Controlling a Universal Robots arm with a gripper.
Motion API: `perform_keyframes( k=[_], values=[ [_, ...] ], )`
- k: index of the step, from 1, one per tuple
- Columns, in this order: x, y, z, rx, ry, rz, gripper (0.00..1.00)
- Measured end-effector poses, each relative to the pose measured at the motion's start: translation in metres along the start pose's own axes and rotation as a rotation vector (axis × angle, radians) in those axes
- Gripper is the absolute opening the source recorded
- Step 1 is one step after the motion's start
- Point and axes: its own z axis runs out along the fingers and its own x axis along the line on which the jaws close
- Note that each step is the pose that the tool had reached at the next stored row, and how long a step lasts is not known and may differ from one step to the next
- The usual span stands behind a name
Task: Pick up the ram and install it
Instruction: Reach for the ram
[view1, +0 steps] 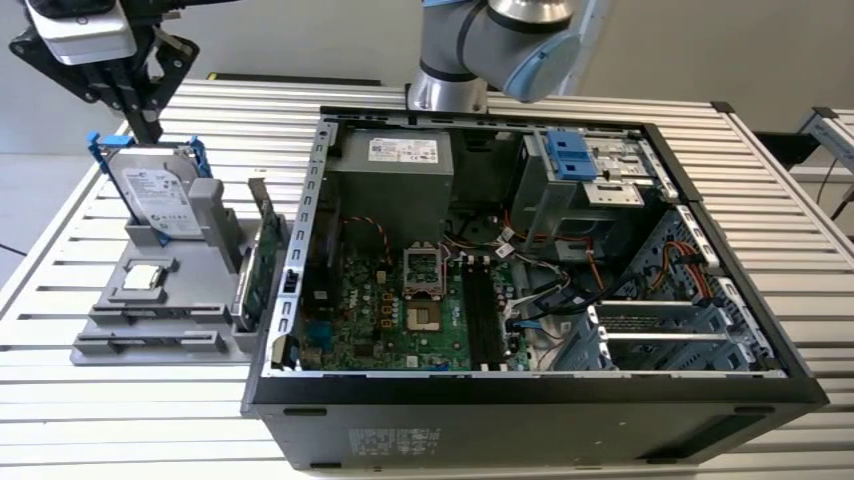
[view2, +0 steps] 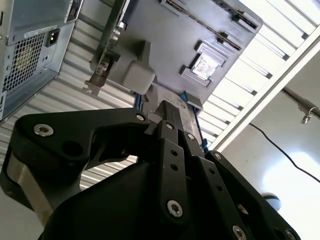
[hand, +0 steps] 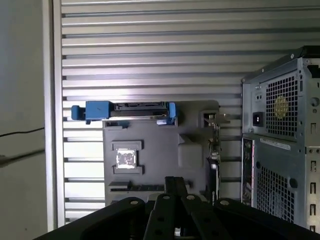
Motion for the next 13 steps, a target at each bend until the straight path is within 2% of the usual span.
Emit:
perform_keyframes(
  k=[13],
  values=[
    [0.0221, -0.0013, 0.0011, 0.0014, 0.0013, -0.048, 0.0]
  ],
)
